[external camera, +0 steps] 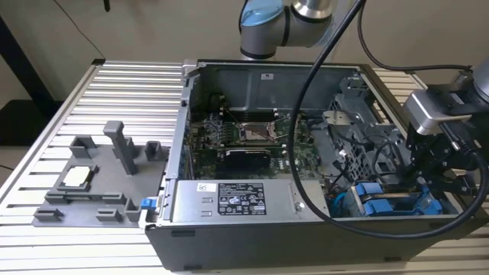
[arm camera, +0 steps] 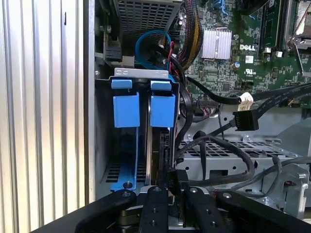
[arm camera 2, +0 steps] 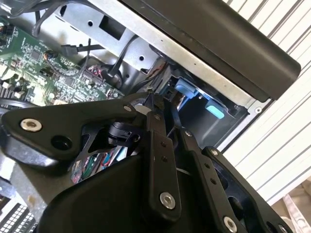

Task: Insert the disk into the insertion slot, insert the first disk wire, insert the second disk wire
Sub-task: 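Insert the first disk wire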

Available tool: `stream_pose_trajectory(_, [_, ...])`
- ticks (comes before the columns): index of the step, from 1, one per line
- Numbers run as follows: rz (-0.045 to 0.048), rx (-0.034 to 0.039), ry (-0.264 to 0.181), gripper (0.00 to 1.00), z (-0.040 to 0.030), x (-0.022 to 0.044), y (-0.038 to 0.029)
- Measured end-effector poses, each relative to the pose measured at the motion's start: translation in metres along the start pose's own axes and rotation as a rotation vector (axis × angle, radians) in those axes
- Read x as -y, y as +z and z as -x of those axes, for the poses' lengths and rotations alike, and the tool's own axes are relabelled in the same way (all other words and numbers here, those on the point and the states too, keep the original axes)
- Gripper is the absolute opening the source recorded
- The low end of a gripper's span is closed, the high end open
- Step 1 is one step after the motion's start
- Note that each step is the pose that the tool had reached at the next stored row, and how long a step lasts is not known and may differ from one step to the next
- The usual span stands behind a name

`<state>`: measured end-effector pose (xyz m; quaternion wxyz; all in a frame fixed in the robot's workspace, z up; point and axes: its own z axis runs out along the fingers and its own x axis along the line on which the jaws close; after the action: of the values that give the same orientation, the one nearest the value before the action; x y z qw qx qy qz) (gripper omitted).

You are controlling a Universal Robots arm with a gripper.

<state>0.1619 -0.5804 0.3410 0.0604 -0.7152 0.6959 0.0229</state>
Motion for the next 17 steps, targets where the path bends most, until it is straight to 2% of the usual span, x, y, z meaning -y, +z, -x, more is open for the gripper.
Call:
stream_pose_trajectory(8, [-0.0007,-0.0009,0.004,0.19,-0.0003,0.0000,0.0011])
stream_pose_trajectory(14, [-0.0012,-0.0031,0.008,0.19,-0.0011,-0.0005,0.0076])
stream_pose_trajectory(17, [-0.0012,-0.0017,0.008,0.19,-0.0013,-0.0005,0.0087])
